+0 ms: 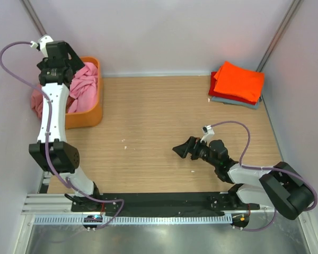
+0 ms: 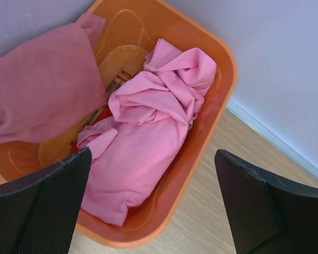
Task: Fold and stack the t-shirts
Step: Grab the tshirt from the pile
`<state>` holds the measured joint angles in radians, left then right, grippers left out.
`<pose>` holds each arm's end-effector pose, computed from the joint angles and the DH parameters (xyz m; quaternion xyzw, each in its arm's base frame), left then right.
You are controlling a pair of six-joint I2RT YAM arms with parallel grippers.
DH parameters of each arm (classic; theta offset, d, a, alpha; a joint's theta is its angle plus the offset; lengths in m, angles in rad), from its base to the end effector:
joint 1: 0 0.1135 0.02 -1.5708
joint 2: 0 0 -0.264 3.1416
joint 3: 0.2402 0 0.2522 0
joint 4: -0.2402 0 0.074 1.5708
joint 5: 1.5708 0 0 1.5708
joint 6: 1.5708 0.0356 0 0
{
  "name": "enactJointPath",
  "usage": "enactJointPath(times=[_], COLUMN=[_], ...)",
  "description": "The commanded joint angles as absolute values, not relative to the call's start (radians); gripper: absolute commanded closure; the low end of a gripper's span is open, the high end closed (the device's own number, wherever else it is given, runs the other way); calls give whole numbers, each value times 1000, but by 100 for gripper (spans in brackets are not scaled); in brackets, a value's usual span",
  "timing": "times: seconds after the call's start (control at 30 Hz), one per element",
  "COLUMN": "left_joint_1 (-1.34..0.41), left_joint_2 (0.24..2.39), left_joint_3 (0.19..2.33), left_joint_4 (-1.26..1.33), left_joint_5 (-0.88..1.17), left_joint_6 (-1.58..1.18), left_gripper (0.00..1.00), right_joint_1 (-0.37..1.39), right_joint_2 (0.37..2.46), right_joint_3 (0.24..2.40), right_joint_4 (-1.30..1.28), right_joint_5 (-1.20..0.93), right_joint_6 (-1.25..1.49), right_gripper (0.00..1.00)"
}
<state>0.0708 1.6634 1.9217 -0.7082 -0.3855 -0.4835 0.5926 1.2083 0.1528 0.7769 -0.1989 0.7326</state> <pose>0.3604 0.0390 0.4504 -0.3254 0.7717 0.0519 0.5439 0.1653 0.1198 0.1468 -0.0041 0.7967 0.4310 0.4236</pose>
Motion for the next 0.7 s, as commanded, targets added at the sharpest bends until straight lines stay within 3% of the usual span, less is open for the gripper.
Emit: enactJointPath(times=[0.0, 0.67], left_joint_1=[110, 265], left_joint_2=[1732, 2316], left_joint_3=[2000, 2401], left_joint_4=[-709, -712], left_joint_5=[-351, -135], left_joint_6=[-529, -610], left_gripper=[0, 4], right_joint_1=[597, 595], right_joint_2=[1167, 1265], right_joint_3=[146, 209], right_joint_4=[861, 822], right_joint_5=[-186, -172], right_joint_6=[704, 707], right_gripper=[2, 0])
